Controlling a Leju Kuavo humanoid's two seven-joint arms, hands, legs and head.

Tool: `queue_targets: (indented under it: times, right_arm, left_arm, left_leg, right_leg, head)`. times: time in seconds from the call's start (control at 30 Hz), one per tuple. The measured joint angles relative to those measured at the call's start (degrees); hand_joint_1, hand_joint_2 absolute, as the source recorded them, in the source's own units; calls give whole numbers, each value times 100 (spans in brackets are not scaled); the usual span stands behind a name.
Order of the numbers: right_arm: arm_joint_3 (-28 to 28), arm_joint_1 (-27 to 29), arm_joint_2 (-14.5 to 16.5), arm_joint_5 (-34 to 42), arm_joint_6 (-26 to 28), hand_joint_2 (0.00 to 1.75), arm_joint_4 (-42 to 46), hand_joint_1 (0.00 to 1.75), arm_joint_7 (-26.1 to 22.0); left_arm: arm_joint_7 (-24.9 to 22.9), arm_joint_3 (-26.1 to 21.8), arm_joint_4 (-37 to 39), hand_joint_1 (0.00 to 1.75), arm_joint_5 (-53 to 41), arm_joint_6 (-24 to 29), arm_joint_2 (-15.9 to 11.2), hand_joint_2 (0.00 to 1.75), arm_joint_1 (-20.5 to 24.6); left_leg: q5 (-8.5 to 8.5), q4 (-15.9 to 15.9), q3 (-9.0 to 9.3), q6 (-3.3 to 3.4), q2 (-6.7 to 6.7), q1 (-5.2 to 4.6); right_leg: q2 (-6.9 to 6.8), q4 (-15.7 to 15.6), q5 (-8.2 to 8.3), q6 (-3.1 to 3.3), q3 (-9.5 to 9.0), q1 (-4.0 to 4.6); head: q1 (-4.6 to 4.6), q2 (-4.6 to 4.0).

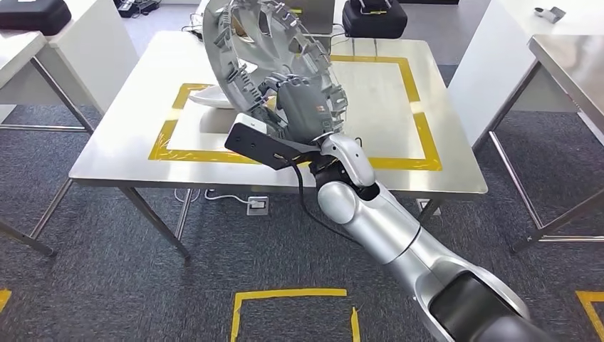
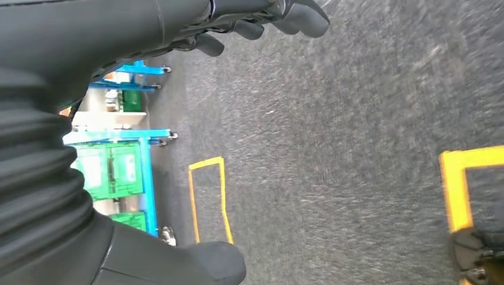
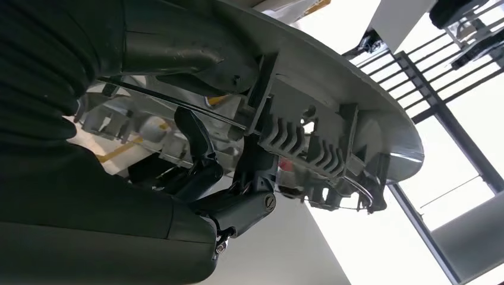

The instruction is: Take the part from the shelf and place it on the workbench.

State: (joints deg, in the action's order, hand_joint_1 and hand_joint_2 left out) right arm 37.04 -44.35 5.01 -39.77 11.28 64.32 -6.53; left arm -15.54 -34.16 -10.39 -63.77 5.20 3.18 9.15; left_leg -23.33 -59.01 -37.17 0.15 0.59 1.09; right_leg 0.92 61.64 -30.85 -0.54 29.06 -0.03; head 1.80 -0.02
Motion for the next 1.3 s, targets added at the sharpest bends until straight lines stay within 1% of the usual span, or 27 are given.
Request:
queue_targets:
  times: [0.03, 0.07, 0.1, 0.13, 0.17, 0.2, 0.23, 0.27, 0.3, 0.33, 0.37, 0.4, 0.43, 0.5, 0.53, 0.57, 0.6, 0.7, 0.83, 1.0, 1.2, 1.3]
  right_arm:
    - [-26, -21, 0, -4, -3, 175, -22, 175, 27]
    - [-54, -49, -1, -9, -12, 175, -68, 175, 59]
    - [-88, -94, -1, -16, -33, 175, -141, 175, 95]
    - [-131, -151, -2, -25, -64, 175, -248, 175, 132]
    - [-182, -225, -2, -33, -98, 175, -390, 175, 166]
    - [-240, -308, -1, -47, -130, 175, -564, 175, 197]
    - [-308, -407, -1, -68, -151, 175, -784, 175, 219]
    - [-380, -517, -1, -90, -161, 175, -1023, 175, 231]
    - [-462, -638, -1, -114, -164, 175, -1290, 175, 233]
    - [-548, -772, -1, -140, -161, 175, -1567, 175, 220]
    - [-625, -899, -1, -162, -155, 175, -1816, 175, 192]
    - [-695, -1014, 0, -185, -143, 175, -2054, 175, 158]
    - [-752, -1113, 1, -205, -129, 175, -2260, 175, 130]
    - [-834, -1249, 1, -241, -120, 175, -2614, 175, 165]
    - [-868, -1301, 1, -261, -134, 175, -2777, 175, 229]
    - [-898, -1344, 0, -281, -161, 175, -2937, 175, 312]
    - [-933, -1382, -3, -297, -193, 175, -3101, 175, 404]
    - [-1044, -1462, -24, -316, -266, 175, -3537, 175, 619]
    - [-1206, -1508, -98, -318, -296, 175, -3938, 175, 760]
    - [-1332, -1533, -152, -345, -326, 175, -4214, 175, 739]
    - [-1335, -1532, -134, -482, -454, 175, -4341, 175, 559]
    - [-1335, -1506, -76, -564, -505, 44, -4364, 44, 460]
  left_arm:
    - [4, 0, -3, 0, -3, -2, 1, 175, 7]
    - [14, 0, -5, 0, -5, -18, -2, 175, 13]
    - [32, 0, -6, 0, -7, -48, -5, 175, 21]
    - [59, 0, -6, 0, -8, -93, -6, 175, 27]
    - [88, 0, -6, 0, -14, -142, -7, 175, 32]
    - [113, 0, -6, 0, -25, -182, -7, 175, 37]
    - [132, 0, -6, 0, -41, -212, -7, 175, 44]
    - [144, 0, -5, 0, -65, -229, -2, 175, 54]
    - [153, 0, -3, 0, -84, -241, 10, 175, 65]
    - [160, 0, -3, 0, -101, -250, 20, 175, 81]
    - [163, 0, -5, 0, -113, -254, 28, 175, 99]
    - [163, -1, -6, 0, -120, -261, 32, 175, 110]
    - [163, -1, -8, 0, -128, -265, 28, 175, 119]
    - [162, -2, -7, 0, -146, -275, 24, 175, 114]
    - [163, -2, -6, 0, -157, -276, 24, 175, 114]
    - [166, -2, -6, 0, -167, -278, 22, 175, 115]
    - [170, -2, -6, 0, -180, -279, 18, 175, 119]
    - [183, -2, -6, 0, -209, -280, -6, 175, 124]
    - [207, -2, -6, 0, -210, -274, -35, 175, 116]
    - [186, -2, -6, 0, -227, -261, -49, 175, 106]
    - [187, -2, -6, 0, -247, -259, -54, 175, 99]
    - [204, -2, -6, 0, -273, -245, -55, 175, 99]
  left_leg:
    - [-27, 6, 46, 34, -7, 3]
    - [-60, 13, 86, 59, -11, 1]
    - [-98, 15, 127, 76, -17, -4]
    - [-136, 15, 171, 85, -24, -9]
    - [-182, 15, 222, 92, -34, -17]
    - [-229, 15, 277, 95, -47, -25]
    - [-274, 15, 337, 97, -60, -38]
    - [-318, 19, 393, 99, -73, -49]
    - [-357, 18, 439, 95, -84, -60]
    - [-389, 26, 469, 80, -102, -68]
    - [-410, 48, 482, 58, -117, -69]
    - [-419, 59, 493, 43, -128, -79]
    - [-416, 85, 500, 37, -137, -84]
    - [-404, 114, 524, 36, -132, -96]
    - [-404, 132, 534, 26, -129, -92]
    - [-409, 145, 544, 11, -127, -92]
    - [-417, 158, 555, 0, -125, -92]
    - [-425, 189, 574, -14, -115, -94]
    - [-428, 209, 588, -25, -100, -94]
    - [-425, 213, 595, -40, -91, -93]
    - [-423, 213, 595, -43, -88, -93]
    - [-423, 213, 596, -43, -87, -94]
  right_leg:
    - [-18, 281, -1, -26, 185, -7]
    - [-35, 615, -66, -56, 431, -11]
    - [-42, 934, -213, -79, 700, -11]
    - [-44, 1168, -388, -91, 937, -11]
    - [-45, 1270, -520, -88, 1114, -8]
    - [-46, 1220, -537, -69, 1207, 0]
    - [-48, 979, -367, -27, 1200, 14]
    - [-54, 605, -52, 42, 1124, 40]
    - [-52, 210, 306, 124, 1031, 78]
    - [-49, -121, 579, 186, 950, 113]
    - [-45, -328, 743, 228, 890, 143]
    - [-36, -423, 841, 211, 859, 148]
    - [-35, -457, 872, 158, 835, 140]
    - [-31, -499, 956, 121, 805, 125]
    - [-29, -495, 935, 137, 805, 130]
    - [-28, -492, 919, 170, 806, 134]
    - [-27, -490, 909, 181, 806, 134]
    - [-19, -490, 893, 202, 807, 132]
    - [-5, -487, 887, 213, 807, 132]
    - [4, -483, 887, 217, 806, 132]
    - [3, -481, 888, 218, 802, 130]
    - [4, -480, 888, 218, 803, 126]
  head:
    - [-5, 0]
    - [-10, 0]
    - [-13, 0]
    - [-13, 0]
    - [-14, 0]
    - [-14, 0]
    - [-16, 0]
    - [-18, 0]
    - [-16, 0]
    - [-22, 0]
    - [-31, 0]
    - [-37, 0]
    - [-48, 0]
    - [-49, 0]
    - [-51, 0]
    - [-50, 0]
    - [-49, 0]
    - [-49, 0]
    - [-49, 0]
    - [-51, 0]
    - [-51, 0]
    - [-51, 0]
